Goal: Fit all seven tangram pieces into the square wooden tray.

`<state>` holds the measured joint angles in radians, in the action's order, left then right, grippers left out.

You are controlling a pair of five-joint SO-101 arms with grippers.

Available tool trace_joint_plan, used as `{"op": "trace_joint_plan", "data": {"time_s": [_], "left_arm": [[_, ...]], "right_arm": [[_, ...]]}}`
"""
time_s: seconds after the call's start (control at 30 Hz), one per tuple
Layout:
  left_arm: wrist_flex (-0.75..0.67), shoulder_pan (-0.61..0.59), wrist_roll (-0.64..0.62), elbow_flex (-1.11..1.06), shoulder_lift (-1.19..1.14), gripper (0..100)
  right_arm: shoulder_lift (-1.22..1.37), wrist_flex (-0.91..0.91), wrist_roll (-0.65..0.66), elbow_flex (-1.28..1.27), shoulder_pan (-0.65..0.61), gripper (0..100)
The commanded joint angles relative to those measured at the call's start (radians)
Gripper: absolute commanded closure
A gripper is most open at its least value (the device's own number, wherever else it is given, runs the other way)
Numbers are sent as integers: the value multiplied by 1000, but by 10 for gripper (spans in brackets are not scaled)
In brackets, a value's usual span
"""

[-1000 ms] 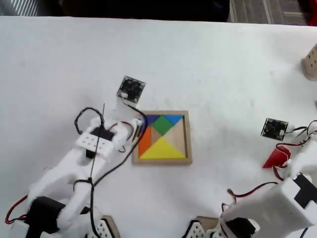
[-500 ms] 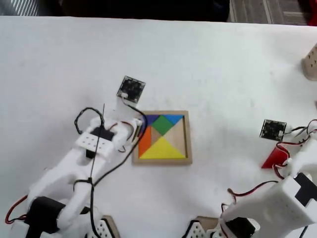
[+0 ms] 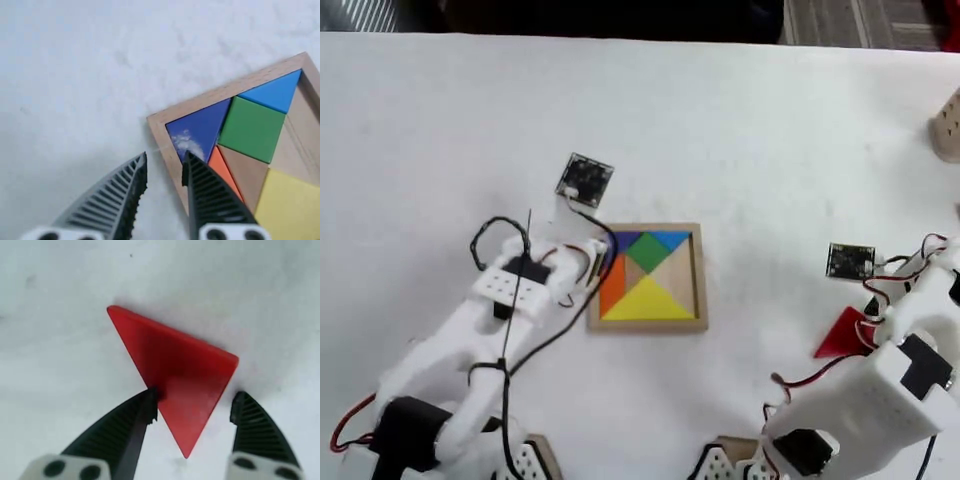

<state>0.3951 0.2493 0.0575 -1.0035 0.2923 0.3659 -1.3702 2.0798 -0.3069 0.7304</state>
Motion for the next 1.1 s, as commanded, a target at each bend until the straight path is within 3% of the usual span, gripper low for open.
{"op": "trace_joint_plan", "data": {"time_s": [0.0,0.13,0.5,1.07], "left_arm": [[-23,1,9,12,48,865],[-23,1,9,12,48,865],[-23,1,9,12,48,866],[-23,1,9,12,48,867]], "right_arm": [[-24,-96,15,-35,-15,772],[-39,-91,14,-69,-47,772],[-39,171,11,-284,-99,769],[-51,171,-25,-302,-97,769]]}}
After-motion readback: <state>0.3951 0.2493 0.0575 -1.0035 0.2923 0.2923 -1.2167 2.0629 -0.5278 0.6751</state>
